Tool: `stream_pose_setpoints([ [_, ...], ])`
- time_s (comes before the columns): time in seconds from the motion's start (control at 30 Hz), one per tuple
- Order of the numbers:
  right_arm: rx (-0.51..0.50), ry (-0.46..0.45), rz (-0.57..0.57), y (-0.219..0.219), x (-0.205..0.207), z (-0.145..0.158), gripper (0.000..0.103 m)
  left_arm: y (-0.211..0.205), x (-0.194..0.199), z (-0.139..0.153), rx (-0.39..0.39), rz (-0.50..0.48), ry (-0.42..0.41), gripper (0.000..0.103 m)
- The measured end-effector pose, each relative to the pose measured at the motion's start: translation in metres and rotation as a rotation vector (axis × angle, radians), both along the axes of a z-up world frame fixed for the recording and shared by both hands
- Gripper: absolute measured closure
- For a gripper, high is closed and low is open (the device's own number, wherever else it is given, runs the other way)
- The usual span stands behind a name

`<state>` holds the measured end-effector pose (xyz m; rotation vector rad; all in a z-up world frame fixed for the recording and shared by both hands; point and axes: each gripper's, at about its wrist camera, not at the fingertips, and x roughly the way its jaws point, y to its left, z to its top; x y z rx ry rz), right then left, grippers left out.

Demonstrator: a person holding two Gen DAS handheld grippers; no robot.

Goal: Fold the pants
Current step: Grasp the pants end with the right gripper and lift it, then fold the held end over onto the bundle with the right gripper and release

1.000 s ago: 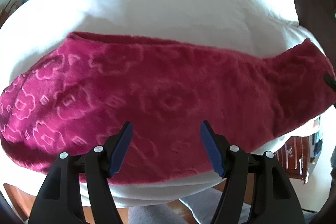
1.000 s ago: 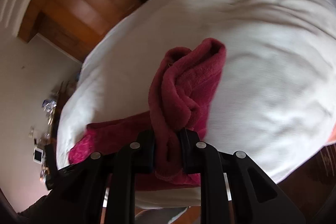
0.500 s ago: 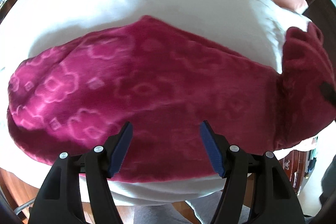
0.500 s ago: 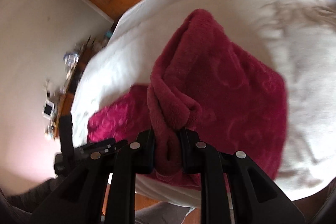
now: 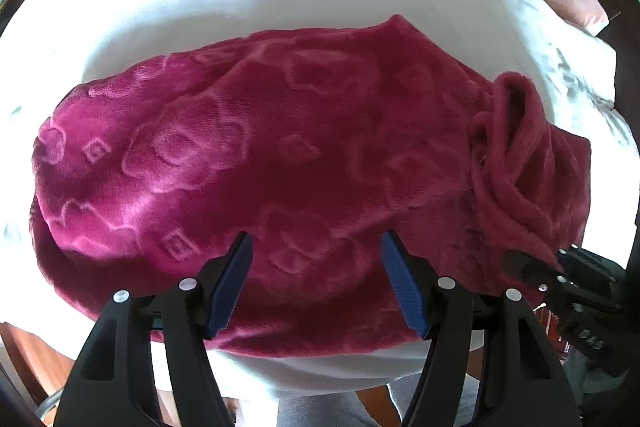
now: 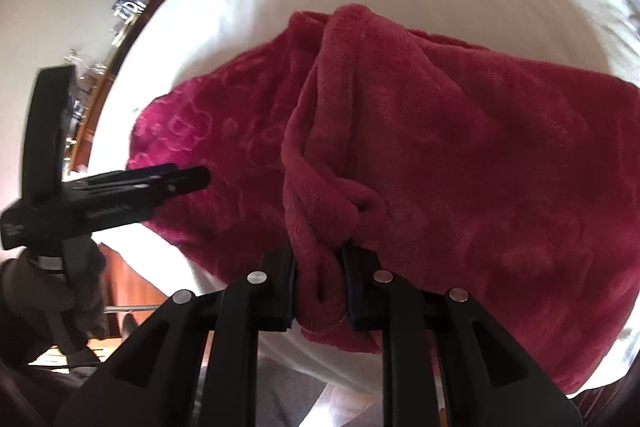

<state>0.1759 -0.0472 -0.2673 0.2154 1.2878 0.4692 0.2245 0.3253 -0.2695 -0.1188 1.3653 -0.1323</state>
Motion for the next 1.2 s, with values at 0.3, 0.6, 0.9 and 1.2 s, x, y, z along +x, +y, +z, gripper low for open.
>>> stream_pose_setpoints([
  [0.3, 0.016, 0.037, 0.011, 0.017, 0.003, -0.015, 0.081, -0.003, 0.01, 0.007, -0.005, -0.049, -0.004, 0.037],
  [0.6, 0.06, 0.047, 0.082, 0.033, 0.005, -0.022, 0.08, -0.037, 0.017, 0.019, 0.011, -0.055, -0.023, 0.037],
  [0.9, 0.211, 0.057, 0.1, -0.03, -0.02, 0.007, 0.065, -0.093, 0.011, 0.027, 0.001, -0.055, -0.039, 0.037],
  [1.2, 0.153, 0.046, -0.093, -0.148, -0.046, 0.019, 0.064, -0.17, -0.005, 0.015, -0.03, -0.119, -0.05, 0.037],
])
